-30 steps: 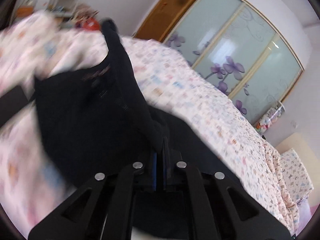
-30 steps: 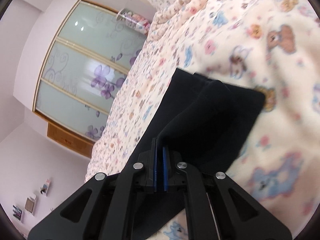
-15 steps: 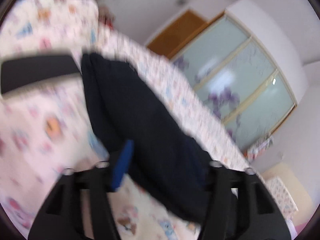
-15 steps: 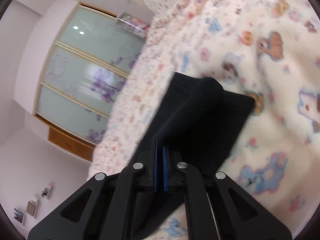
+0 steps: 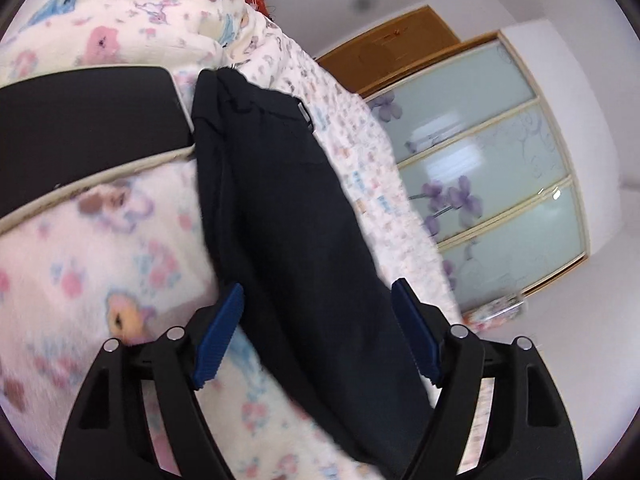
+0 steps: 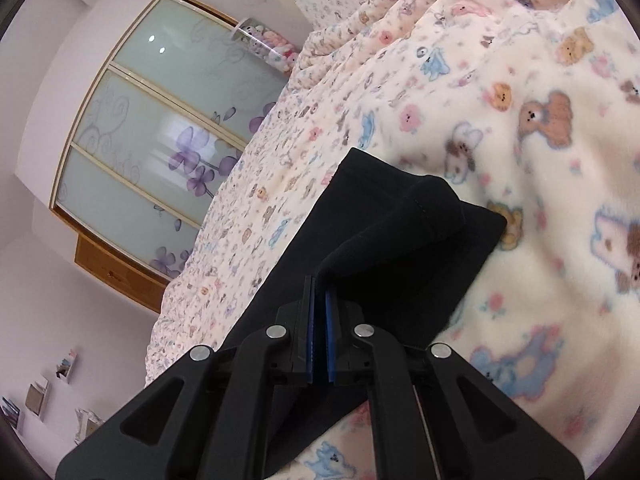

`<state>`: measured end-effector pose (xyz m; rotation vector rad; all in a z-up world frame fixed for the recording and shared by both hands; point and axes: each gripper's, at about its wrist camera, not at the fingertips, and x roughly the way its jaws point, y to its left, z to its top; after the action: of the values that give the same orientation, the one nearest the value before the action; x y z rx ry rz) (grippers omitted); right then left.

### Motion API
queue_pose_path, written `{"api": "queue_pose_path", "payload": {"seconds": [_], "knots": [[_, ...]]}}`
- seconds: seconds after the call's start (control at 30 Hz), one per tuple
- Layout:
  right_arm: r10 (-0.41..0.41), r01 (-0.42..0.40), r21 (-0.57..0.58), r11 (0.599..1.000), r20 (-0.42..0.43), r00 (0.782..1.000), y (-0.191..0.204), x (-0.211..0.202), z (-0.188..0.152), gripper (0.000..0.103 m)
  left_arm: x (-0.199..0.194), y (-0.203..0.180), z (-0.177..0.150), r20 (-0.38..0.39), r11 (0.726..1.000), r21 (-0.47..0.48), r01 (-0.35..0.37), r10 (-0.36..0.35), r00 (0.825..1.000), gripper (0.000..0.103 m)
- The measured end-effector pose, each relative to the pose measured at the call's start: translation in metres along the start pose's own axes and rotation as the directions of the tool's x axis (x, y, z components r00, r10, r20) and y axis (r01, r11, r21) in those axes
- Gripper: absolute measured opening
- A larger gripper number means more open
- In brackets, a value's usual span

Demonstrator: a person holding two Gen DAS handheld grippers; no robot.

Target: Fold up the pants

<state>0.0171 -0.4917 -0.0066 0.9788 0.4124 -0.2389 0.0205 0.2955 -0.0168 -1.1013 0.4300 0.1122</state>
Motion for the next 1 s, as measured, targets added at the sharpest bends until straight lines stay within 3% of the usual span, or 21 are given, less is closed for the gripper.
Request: {"api": "queue_pose_path", "payload": {"seconds": [0.1, 0.13, 0.23, 0.37, 0.4, 0.47, 0.5, 0.53, 0.63, 0.7, 0.8, 0.9, 0.97, 1.0], "knots": [[0.005, -0.004, 0.025, 1.000, -0.015, 1.000, -0.006, 0.002, 0.002, 0.004, 0.001, -0.002, 0.009, -0.018, 1.000, 0.006, 0.011, -0.011, 1.000, 0.078], [0.007, -0.006, 0.031, 0.999, -0.018, 1.000, -0.007, 0.003, 0.002, 0.005, 0.010, -0.001, 0.015, -0.070, 1.000, -0.002, -0.020, 0.020, 0.997, 0.078], [0.006, -0.006, 0.022, 1.000, -0.019, 1.000, -0.006, 0.002, 0.001, 0.004, 0.024, 0.014, 0.023, -0.138, 0.992, -0.113, -0.053, 0.038, 0.990, 0.076], [-0.005, 0.005, 0.000, 1.000, -0.012, 1.000, -0.001, 0.001, -0.001, 0.005, 0.039, 0.012, 0.037, -0.164, 0.988, -0.147, -0.050, 0.026, 0.986, 0.075], [-0.006, 0.006, -0.001, 1.000, -0.012, 1.000, -0.001, 0.001, -0.001, 0.005, 0.046, 0.010, 0.041, -0.173, 0.988, -0.143, -0.054, 0.029, 0.984, 0.069], [-0.006, 0.006, -0.001, 1.000, -0.013, 1.000, -0.001, 0.001, -0.002, 0.004, 0.059, 0.009, 0.049, -0.194, 0.987, -0.135, -0.092, 0.065, 0.979, 0.041], [-0.006, 0.006, -0.002, 1.000, -0.013, 1.000, -0.001, 0.001, -0.002, 0.004, 0.062, 0.008, 0.049, -0.197, 0.987, -0.125, -0.106, 0.080, 0.977, 0.011], [-0.006, 0.006, -0.003, 1.000, -0.013, 1.000, 0.000, 0.002, -0.002, 0.005, 0.061, 0.006, 0.051, -0.190, 0.988, -0.106, -0.110, 0.088, 0.978, 0.006], [0.006, -0.007, -0.008, 1.000, -0.009, 1.000, 0.001, 0.001, 0.000, 0.004, 0.038, -0.015, 0.047, -0.106, 0.997, 0.024, -0.069, 0.071, 0.992, 0.006], [0.003, -0.003, -0.016, 1.000, -0.008, 1.000, 0.002, 0.000, 0.000, 0.004, 0.023, -0.018, 0.041, -0.058, 0.996, 0.063, -0.067, 0.070, 0.996, 0.006], [-0.012, 0.012, 0.007, 1.000, -0.020, 1.000, -0.002, 0.003, 0.000, 0.004, 0.036, 0.013, 0.035, -0.102, 0.986, 0.006, -0.169, 0.169, 0.980, 0.006], [-0.021, 0.022, 0.038, 0.999, -0.046, 0.999, -0.008, 0.003, 0.001, 0.005, 0.039, 0.026, 0.027, -0.096, 0.982, -0.009, -0.189, 0.187, 0.978, 0.012], [-0.022, 0.026, 0.062, 0.998, -0.072, 0.997, -0.011, 0.000, 0.003, 0.007, 0.027, 0.011, 0.021, -0.035, 0.970, 0.057, -0.235, 0.237, 0.971, 0.022], [-0.014, 0.021, 0.082, 0.996, -0.085, 0.996, -0.014, -0.001, 0.004, 0.009, 0.015, 0.001, 0.016, 0.017, 0.962, 0.080, -0.259, 0.259, 0.966, 0.038]]}}
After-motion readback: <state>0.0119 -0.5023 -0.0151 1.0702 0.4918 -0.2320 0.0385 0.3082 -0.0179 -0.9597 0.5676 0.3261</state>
